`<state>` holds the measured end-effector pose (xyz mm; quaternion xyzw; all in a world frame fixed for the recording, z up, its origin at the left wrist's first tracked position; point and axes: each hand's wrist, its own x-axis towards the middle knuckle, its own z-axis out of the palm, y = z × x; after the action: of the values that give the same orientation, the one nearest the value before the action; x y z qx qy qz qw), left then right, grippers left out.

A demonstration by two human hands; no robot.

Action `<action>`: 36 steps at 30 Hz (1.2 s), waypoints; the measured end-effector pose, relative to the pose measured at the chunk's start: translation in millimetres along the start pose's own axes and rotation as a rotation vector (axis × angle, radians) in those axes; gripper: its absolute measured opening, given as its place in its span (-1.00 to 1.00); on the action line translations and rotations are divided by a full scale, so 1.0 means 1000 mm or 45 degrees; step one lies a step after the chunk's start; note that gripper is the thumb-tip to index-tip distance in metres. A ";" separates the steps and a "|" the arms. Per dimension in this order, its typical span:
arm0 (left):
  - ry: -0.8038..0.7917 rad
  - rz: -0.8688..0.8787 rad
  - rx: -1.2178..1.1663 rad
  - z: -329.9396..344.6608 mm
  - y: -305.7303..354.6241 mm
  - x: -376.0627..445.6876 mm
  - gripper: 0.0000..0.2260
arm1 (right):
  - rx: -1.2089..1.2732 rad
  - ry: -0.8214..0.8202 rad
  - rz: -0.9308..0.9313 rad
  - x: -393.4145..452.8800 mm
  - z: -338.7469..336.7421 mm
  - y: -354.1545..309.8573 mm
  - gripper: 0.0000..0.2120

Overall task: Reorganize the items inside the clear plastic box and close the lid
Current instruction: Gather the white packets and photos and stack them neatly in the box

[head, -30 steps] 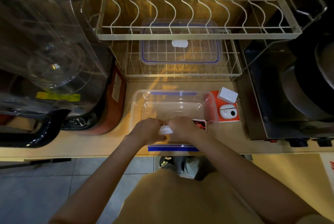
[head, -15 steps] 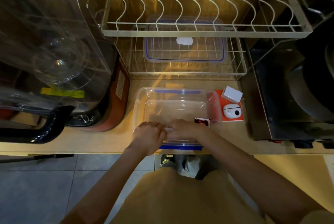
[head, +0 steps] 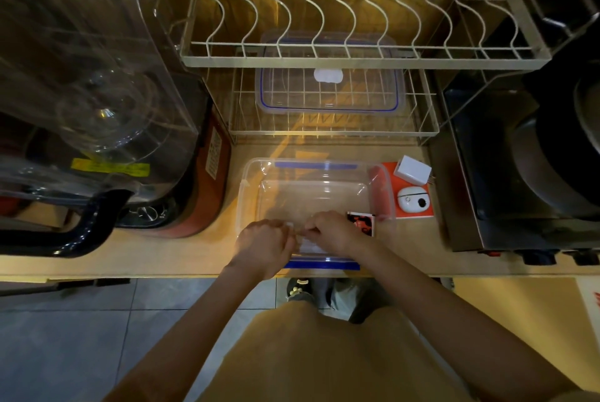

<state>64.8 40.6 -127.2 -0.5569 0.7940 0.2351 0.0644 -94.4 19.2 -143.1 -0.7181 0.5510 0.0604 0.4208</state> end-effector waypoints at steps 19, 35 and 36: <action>-0.119 -0.037 0.024 -0.006 0.002 0.000 -0.64 | 0.228 -0.198 0.032 -0.001 -0.004 -0.010 -0.72; -0.134 -0.047 0.049 -0.008 0.005 0.001 -0.61 | -0.068 0.035 0.002 0.002 -0.012 0.004 -0.49; -0.137 -0.048 0.050 -0.009 0.005 0.001 -0.62 | -0.071 0.013 0.012 0.000 -0.012 0.002 -0.44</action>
<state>60.8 37.0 -118.2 -0.5568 0.7833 0.2479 0.1223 -100.8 10.5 -136.5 -0.7274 0.5545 0.0739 0.3973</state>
